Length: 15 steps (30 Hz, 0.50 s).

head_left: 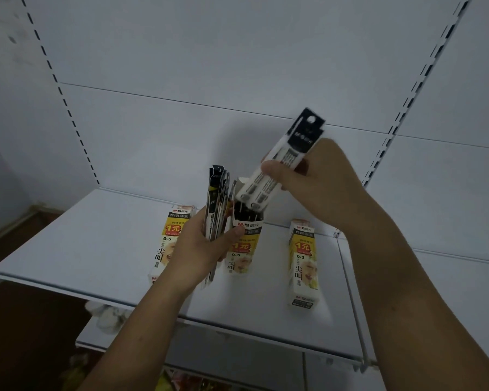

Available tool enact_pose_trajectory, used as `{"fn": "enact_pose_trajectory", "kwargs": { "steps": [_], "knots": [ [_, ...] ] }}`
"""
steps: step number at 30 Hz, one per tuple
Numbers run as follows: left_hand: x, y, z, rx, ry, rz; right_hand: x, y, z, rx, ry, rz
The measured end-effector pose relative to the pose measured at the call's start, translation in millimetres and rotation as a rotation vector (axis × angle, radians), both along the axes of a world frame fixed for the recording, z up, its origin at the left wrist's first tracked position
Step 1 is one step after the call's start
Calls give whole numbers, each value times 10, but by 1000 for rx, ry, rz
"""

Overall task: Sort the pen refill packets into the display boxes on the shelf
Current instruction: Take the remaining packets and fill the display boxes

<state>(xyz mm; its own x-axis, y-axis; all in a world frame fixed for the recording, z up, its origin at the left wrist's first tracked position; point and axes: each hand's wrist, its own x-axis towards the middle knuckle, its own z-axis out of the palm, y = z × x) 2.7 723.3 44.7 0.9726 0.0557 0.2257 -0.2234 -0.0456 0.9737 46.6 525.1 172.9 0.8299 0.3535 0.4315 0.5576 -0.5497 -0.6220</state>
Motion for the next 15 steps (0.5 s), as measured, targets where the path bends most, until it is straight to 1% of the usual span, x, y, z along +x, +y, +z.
{"fn": "enact_pose_trajectory", "kwargs": {
  "steps": [2,7,11,15],
  "knots": [
    [-1,-3,-6,-2,-4,-9,-10,-11,47,51,-23,-24],
    [3,-9,-18,-13,-6,-22,39,87,33,-28,-40,-43],
    [33,23,-42,-28,1,-25,77,84,2,-33,-36,-41],
    [38,40,-64,-37,5,-32,97,2,11,88,-20,-53]
  ]
}}
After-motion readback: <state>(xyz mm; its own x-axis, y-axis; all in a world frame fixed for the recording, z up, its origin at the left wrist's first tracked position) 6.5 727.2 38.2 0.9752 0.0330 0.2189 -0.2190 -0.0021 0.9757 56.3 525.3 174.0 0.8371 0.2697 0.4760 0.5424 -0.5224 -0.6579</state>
